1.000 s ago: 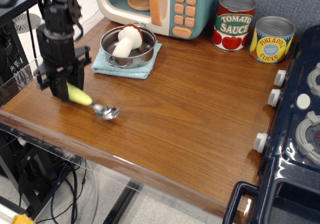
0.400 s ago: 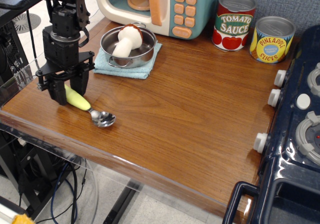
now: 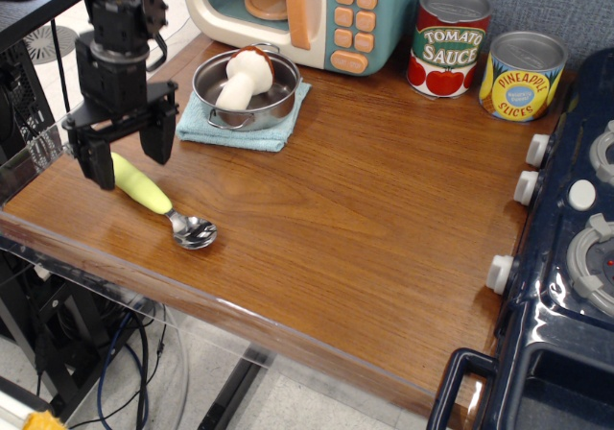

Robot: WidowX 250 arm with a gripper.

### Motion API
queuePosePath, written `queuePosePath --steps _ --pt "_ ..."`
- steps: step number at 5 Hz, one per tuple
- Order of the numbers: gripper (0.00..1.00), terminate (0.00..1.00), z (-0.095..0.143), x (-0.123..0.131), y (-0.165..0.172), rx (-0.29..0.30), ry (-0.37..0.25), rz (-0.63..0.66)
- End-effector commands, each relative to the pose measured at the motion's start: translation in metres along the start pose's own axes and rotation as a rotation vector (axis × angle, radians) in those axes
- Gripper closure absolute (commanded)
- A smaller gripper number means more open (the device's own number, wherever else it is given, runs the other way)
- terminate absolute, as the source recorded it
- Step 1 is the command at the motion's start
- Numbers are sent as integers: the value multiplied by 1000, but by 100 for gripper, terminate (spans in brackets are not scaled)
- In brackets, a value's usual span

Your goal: PICK UP THE SPOON AND KEEP ANOTHER SIDE OF THE TABLE

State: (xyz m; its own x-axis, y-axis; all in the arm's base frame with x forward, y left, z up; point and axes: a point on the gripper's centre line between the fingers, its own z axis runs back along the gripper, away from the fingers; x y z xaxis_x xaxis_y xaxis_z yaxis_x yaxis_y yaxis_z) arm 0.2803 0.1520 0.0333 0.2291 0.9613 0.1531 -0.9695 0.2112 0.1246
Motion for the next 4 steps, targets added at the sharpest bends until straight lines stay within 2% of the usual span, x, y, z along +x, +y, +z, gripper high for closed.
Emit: queuePosePath --steps 1,2,4 --pt "0 0 59 -5 9 -95 -92 22" --pt "0 0 69 -2 8 -122 -59 -5" --pt "0 0 69 -2 8 -122 -59 -5"
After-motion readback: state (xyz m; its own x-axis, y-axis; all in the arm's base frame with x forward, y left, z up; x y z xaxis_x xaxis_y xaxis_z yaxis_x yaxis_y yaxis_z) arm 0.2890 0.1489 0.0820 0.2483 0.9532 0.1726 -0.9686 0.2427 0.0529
